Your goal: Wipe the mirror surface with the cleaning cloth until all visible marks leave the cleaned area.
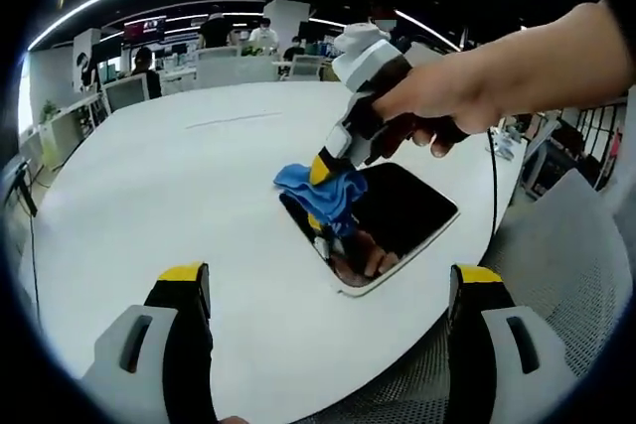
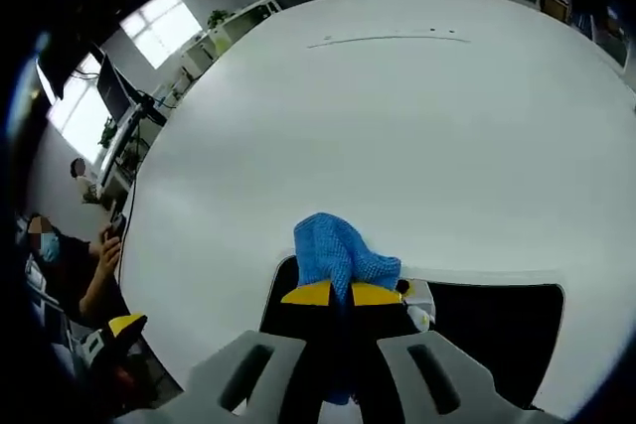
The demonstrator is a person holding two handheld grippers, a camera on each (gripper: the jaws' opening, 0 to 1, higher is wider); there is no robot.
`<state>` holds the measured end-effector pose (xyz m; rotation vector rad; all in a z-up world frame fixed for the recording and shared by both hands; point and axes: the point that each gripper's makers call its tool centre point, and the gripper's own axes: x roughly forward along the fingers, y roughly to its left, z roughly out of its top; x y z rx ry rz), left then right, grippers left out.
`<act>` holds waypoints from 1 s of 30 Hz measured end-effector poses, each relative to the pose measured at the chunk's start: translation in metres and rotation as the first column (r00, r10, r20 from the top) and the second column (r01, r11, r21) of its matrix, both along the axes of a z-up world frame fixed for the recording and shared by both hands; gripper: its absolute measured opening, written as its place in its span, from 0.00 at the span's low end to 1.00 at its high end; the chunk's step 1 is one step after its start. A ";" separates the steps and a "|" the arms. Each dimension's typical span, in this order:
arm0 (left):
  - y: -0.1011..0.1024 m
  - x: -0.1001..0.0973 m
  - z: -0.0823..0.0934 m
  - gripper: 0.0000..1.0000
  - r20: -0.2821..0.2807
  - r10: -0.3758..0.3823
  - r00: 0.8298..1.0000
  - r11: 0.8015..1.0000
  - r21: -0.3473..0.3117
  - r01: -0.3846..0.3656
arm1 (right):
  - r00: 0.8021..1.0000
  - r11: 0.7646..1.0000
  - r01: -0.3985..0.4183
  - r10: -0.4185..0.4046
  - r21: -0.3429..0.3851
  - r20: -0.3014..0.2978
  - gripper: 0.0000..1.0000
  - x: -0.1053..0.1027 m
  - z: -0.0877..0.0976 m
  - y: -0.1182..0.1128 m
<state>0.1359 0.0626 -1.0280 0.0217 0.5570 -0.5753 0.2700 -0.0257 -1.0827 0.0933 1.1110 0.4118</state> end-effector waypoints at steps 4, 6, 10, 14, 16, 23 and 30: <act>0.000 -0.001 -0.004 0.99 -0.019 0.002 1.000 1.000 0.006 -0.002 | 1.000 0.999 -0.012 0.012 -0.033 0.000 0.00 0.002 -0.001 -0.008; -0.001 -0.001 -0.002 0.99 -0.010 0.005 1.000 1.000 0.001 -0.005 | 1.000 1.000 0.004 -0.004 -0.012 -0.010 0.00 0.005 -0.003 -0.008; 0.002 0.000 -0.002 0.99 -0.010 0.015 1.000 1.000 0.004 -0.015 | 1.000 1.000 -0.008 0.008 -0.029 -0.001 0.00 0.007 -0.005 -0.010; 0.002 -0.001 -0.002 0.99 -0.008 0.009 1.000 1.000 0.010 -0.009 | 1.000 0.999 -0.012 0.012 -0.031 -0.008 0.00 0.005 -0.004 -0.010; 0.004 0.000 -0.004 0.99 -0.008 0.007 1.000 1.000 0.012 -0.007 | 1.000 1.000 -0.004 0.004 -0.027 -0.017 0.00 0.006 -0.005 -0.010; 0.002 -0.001 -0.004 0.99 -0.010 -0.007 1.000 1.000 0.018 0.008 | 1.000 0.999 0.001 -0.002 -0.034 -0.016 0.00 0.008 -0.005 -0.016; 0.001 -0.001 -0.003 0.99 -0.011 -0.012 1.000 1.000 0.009 0.012 | 0.999 0.999 0.030 -0.031 -0.029 -0.023 0.00 0.012 -0.007 -0.033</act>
